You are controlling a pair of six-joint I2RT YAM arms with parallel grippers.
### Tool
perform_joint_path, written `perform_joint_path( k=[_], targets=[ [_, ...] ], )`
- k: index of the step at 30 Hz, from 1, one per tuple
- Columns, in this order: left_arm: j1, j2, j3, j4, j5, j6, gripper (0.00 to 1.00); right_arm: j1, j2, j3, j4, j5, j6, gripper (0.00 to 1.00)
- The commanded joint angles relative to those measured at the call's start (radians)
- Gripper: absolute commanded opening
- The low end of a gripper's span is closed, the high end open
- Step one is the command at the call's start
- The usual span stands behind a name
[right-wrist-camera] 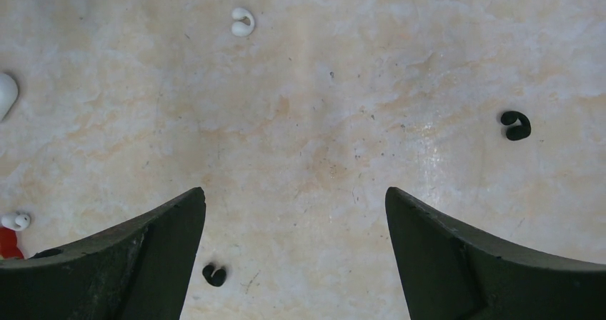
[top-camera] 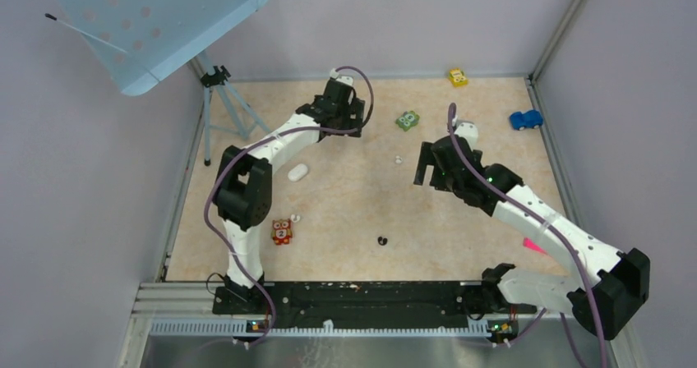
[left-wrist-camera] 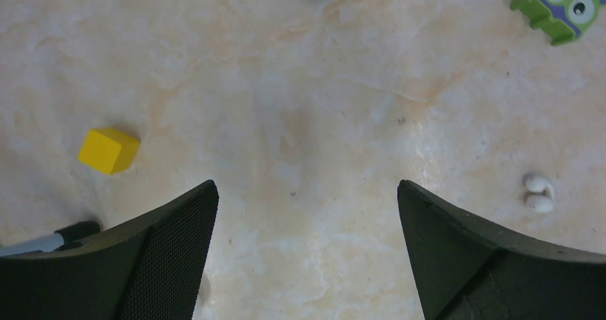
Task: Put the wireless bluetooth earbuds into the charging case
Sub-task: Pick up the charging case from the center of the board.
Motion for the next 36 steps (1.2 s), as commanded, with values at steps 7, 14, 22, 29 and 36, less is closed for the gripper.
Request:
perform_joint_path(
  k=[7, 14, 22, 29, 36],
  targets=[
    [0.065, 0.274, 0.307, 0.091, 0.081, 0.066, 0.99, 0.005, -0.048, -0.022, -0.021, 0.048, 0.044, 0.94],
    [0.085, 0.406, 0.413, 0.188, 0.11, 0.071, 0.99, 0.005, -0.056, -0.051, -0.02, 0.045, 0.075, 0.94],
    [0.1, 0.534, 0.51, 0.257, 0.098, 0.04, 0.99, 0.005, 0.001, -0.024, -0.014, 0.047, 0.072, 0.94],
    [0.113, 0.618, 0.569, 0.29, 0.11, 0.001, 0.91, 0.005, 0.058, 0.005, -0.025, 0.051, 0.068, 0.94],
    [0.113, 0.618, 0.569, 0.282, 0.098, -0.008, 0.72, 0.005, 0.082, 0.024, -0.033, 0.053, 0.072, 0.93]
  ],
)
